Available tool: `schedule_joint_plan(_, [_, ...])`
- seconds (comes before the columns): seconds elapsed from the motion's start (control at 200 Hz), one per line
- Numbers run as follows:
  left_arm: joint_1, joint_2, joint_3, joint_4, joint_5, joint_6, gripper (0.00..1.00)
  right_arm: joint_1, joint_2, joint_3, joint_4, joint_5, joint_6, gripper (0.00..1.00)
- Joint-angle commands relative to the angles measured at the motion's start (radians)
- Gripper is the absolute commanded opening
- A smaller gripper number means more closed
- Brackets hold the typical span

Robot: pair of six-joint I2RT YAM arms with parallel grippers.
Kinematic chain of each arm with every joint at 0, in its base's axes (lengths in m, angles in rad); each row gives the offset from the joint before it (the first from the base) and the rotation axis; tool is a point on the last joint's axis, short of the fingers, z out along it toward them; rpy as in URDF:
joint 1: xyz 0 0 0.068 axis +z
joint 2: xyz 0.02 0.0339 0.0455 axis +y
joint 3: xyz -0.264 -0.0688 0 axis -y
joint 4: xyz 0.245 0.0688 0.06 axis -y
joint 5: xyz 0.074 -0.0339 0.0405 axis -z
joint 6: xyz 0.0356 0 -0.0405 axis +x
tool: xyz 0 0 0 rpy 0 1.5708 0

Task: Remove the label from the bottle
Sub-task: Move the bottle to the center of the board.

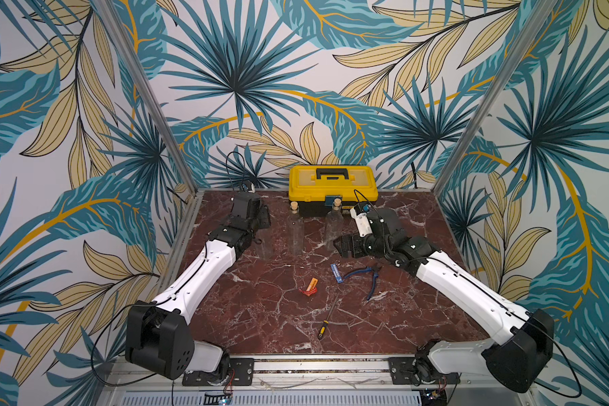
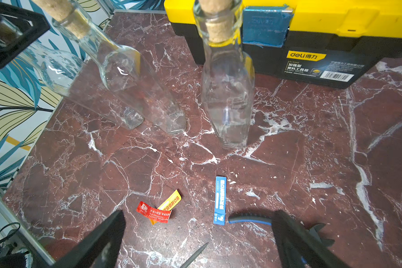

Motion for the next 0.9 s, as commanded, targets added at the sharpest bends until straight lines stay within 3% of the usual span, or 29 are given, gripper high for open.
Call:
schedule_joint_plan(0.0, [0.009,0.006,0.006,0.022,0.005,0.003,0.5,-0.003,0.008,0.013,-0.01,0.008,-0.009,1.0])
schedule_joint_plan(0.275, [0.011,0.024,0.015,0.022,0.007,0.003,0.31,-0.003,0.01,0.013,-0.006,0.008,-0.009,1.0])
schedule_joint_plan(0.546, [0.011,0.032,0.022,0.023,0.007,0.008,0.19,-0.004,0.01,0.01,-0.004,0.008,-0.009,0.99])
schedule_joint_plan(0.686, [0.011,0.035,0.036,0.023,0.013,0.011,0.0,-0.003,0.014,0.007,0.003,0.008,-0.007,1.0])
schedule_joint_plan(0.896, [-0.001,0.054,0.087,0.035,0.01,0.053,0.0,-0.002,0.016,0.011,0.01,0.008,-0.008,1.0])
